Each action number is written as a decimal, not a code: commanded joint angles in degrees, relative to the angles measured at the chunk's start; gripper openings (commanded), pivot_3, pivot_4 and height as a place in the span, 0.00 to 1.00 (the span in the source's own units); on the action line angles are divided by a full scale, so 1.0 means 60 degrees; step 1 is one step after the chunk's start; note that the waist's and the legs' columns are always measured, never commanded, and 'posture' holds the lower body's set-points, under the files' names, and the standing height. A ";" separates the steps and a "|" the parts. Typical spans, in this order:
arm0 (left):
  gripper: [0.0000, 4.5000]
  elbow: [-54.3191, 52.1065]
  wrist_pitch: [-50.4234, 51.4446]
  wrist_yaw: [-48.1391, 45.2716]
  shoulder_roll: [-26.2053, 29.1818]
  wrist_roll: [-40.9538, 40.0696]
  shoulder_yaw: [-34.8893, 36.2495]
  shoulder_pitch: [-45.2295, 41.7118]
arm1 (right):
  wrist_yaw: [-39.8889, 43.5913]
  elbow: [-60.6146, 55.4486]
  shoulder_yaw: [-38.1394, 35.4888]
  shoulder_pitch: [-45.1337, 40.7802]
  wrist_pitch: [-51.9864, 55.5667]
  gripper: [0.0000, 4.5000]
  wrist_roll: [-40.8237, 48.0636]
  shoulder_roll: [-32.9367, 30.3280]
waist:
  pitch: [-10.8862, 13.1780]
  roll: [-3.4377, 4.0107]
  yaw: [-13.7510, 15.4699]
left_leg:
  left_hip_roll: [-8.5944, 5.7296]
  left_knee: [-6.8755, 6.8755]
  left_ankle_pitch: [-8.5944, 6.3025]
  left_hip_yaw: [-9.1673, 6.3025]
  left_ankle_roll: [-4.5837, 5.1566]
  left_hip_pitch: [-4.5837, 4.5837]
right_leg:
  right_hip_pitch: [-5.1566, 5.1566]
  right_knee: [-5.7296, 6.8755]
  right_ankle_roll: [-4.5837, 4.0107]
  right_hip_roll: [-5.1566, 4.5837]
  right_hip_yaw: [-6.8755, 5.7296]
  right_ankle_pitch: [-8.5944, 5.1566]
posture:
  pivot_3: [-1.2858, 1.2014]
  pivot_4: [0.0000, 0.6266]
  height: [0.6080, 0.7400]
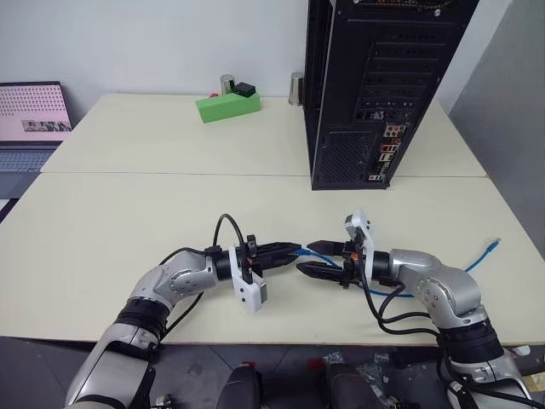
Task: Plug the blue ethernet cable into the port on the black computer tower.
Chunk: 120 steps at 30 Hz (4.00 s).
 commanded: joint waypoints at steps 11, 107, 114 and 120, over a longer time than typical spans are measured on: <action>0.07 -0.0447 0.0039 0.0839 0.0233 0.0230 -0.0182 -0.0086 | -0.0019 -0.0057 -0.0180 -0.0292 0.0081 0.07 0.0400 -0.0023 | 0.0000 0.0000 -0.0002 | 0.0000 0.0000 0.0000 0.0000 0.0000 0.0000 | 0.0000 0.0001 0.0000 0.0000 0.0000 0.0000 | 0.52 0.24 1.00; 1.00 -0.5753 1.4574 -0.0554 -0.4169 -0.5932 0.0215 -0.0737 | -0.8547 0.1848 -0.3318 -0.3183 -0.1907 0.00 -0.3300 0.2053 | -0.0001 0.0002 -0.0014 | -0.0002 -0.0011 0.0001 0.0006 -0.0002 -0.0007 | -0.0011 -0.0003 -0.0002 0.0002 0.0015 0.0000 | 0.52 0.24 1.00; 1.00 -0.5748 1.4532 -0.0559 -0.4153 -0.5893 0.0195 -0.0713 | -0.8562 0.1987 -0.3280 -0.3185 -0.2084 0.00 -0.3366 0.1945 | -0.0001 0.0002 -0.0014 | -0.0002 -0.0011 0.0001 0.0006 -0.0002 -0.0007 | -0.0012 -0.0003 -0.0002 0.0002 0.0015 0.0000 | 0.52 0.24 1.00; 1.00 -0.5726 1.4490 -0.0589 -0.4148 -0.5853 0.0177 -0.0713 | -0.8577 0.2048 -0.3202 -0.3196 -0.2260 0.00 -0.3441 0.1834 | -0.0001 0.0002 -0.0022 | -0.0002 -0.0011 0.0001 0.0008 -0.0002 -0.0007 | -0.0012 -0.0003 -0.0002 0.0002 0.0017 0.0000 | 0.52 0.24 1.00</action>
